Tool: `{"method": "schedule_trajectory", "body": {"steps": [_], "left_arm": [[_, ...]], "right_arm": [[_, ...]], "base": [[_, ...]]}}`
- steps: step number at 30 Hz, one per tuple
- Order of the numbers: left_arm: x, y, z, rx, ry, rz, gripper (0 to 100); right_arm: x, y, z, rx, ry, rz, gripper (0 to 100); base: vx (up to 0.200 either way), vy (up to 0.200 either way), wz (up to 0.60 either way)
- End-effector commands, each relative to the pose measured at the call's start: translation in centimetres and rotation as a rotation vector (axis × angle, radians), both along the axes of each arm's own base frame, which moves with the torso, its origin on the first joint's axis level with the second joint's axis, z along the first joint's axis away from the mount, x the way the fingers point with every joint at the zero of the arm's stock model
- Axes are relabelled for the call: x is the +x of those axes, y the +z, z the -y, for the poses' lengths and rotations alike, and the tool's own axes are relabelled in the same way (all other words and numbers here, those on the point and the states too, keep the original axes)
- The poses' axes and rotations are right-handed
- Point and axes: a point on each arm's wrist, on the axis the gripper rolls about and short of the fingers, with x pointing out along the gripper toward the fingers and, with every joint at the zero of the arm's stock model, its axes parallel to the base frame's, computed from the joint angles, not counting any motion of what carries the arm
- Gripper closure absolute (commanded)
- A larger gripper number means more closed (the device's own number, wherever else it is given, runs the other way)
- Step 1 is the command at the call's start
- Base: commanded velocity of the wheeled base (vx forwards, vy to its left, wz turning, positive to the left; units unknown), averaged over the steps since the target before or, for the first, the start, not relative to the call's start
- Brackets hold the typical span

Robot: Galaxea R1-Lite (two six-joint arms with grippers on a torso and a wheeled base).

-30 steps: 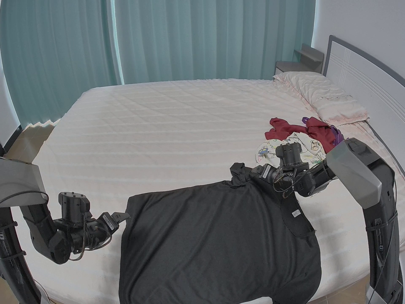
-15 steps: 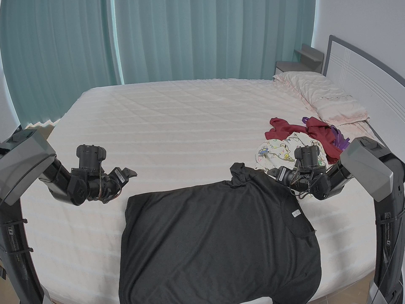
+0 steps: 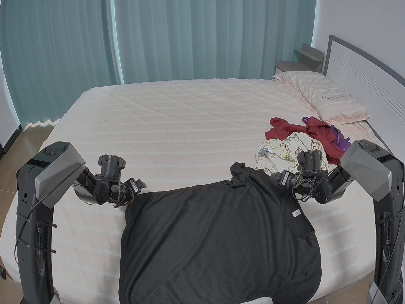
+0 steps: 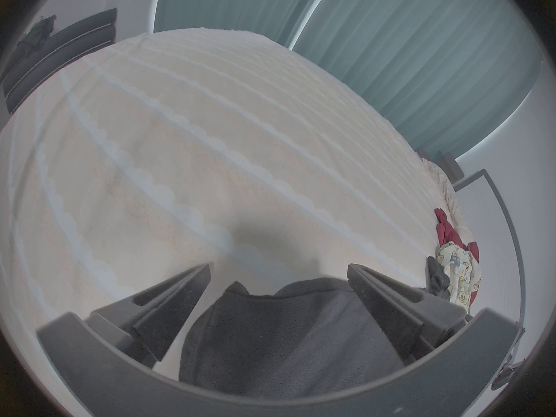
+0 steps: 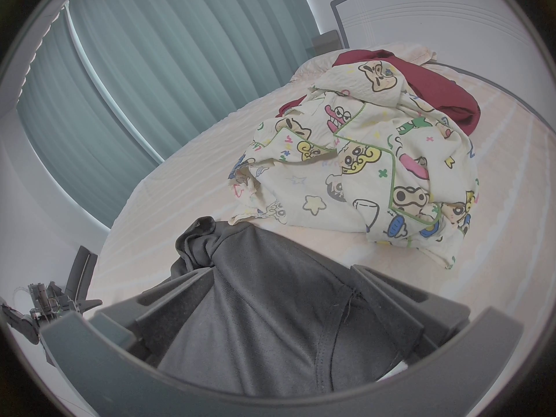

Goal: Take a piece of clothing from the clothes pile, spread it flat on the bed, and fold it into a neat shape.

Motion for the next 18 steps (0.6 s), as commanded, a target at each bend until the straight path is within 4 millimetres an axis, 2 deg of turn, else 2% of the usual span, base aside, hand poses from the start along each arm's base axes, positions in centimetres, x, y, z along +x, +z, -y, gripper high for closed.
{"method": "schedule_trajectory", "body": {"steps": [1, 2, 3, 10, 18], "left_arm": [[0.0, -1.3, 0.5, 0.002, -0.01, -0.022, 0], [0.2, -1.2, 0.5, 0.0, -0.011, -0.013, 0], [0.2, -1.2, 0.5, -0.002, -0.01, -0.012, 100], [0.4, -1.0, 0.3, 0.006, 0.01, -0.007, 100], [0.0, 0.4, -0.5, 0.009, 0.045, 0.009, 100]], "right_arm": [[0.1, -0.8, -0.2, -0.007, 0.006, -0.011, 0], [0.2, -1.1, -0.4, -0.01, 0.012, -0.003, 0], [0.2, -1.1, -0.6, -0.011, 0.014, 0.004, 0], [1.0, -3.7, -1.2, -0.141, 0.104, 0.047, 0], [2.0, -4.7, -2.7, -0.2, 0.167, 0.108, 0]], "base": [[0.0, 0.0, 0.0], [0.0, 0.0, 0.0], [0.0, 0.0, 0.0], [0.0, 0.0, 0.0], [0.0, 0.0, 0.0]]}}
